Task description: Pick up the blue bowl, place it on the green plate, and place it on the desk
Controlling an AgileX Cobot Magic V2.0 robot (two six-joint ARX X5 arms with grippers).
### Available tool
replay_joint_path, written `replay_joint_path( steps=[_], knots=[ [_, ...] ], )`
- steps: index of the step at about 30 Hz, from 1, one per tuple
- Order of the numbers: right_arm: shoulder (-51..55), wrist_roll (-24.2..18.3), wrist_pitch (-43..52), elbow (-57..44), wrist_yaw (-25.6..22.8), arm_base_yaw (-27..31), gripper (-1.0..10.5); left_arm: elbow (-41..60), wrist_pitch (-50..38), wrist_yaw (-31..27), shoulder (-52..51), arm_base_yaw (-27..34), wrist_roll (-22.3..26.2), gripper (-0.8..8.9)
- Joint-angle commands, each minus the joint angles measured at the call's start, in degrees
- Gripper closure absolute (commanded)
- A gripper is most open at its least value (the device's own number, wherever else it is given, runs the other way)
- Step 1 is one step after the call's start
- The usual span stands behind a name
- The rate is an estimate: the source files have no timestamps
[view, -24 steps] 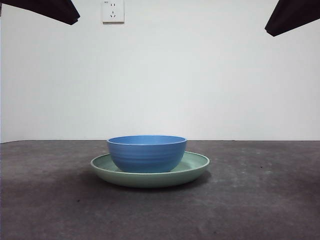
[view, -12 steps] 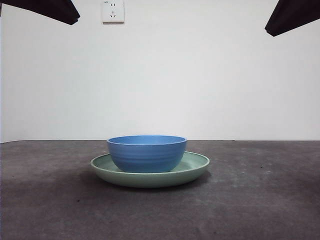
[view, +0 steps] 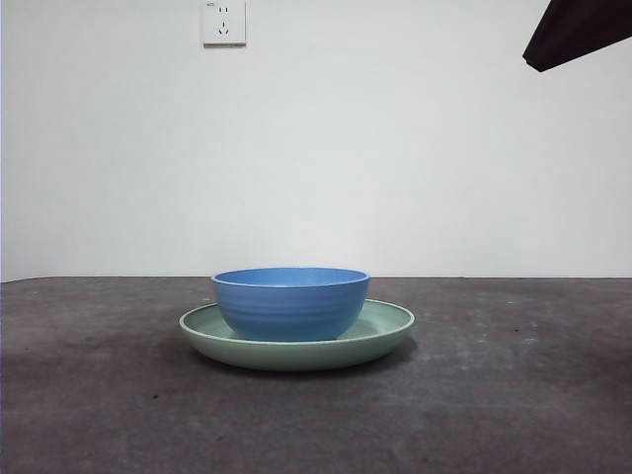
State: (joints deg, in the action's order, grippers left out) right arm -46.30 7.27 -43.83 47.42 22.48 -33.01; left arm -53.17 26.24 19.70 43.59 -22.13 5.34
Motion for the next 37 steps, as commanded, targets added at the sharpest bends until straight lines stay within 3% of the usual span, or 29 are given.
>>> replay_joint_path(
  steps=[1, 5, 10, 16, 23, 37],
  knots=[
    [-0.31, -0.44, 1.05, 0.37, 0.02, -0.55, 9.4, 1.70, -7.82, -1.97, -4.26, 5.25, 3.26, 8.03],
    [-0.31, -0.44, 1.44, 0.37, 0.02, -0.55, 9.4, 7.72, -16.59, -8.57, -12.76, 12.74, 3.48, 8.03],
    [-0.31, -0.44, 1.42, 0.37, 0.02, -0.55, 9.4, 16.76, -21.33, -14.93, -21.44, 18.23, 3.65, 8.03],
    [-0.31, -0.44, 1.42, 0.37, 0.02, -0.55, 9.4, 29.29, -22.03, -15.47, -29.22, 21.79, 4.26, 8.03],
    [-0.31, -0.44, 1.42, 0.37, 0.04, -0.55, 9.4, 41.46, -21.99, -15.47, -36.54, 22.51, 1.64, 8.03],
    [-0.31, -0.44, 1.42, 0.37, 0.02, -0.55, 9.4, 51.43, -20.70, -15.47, -43.43, 22.51, -0.48, 8.03]
  ],
)
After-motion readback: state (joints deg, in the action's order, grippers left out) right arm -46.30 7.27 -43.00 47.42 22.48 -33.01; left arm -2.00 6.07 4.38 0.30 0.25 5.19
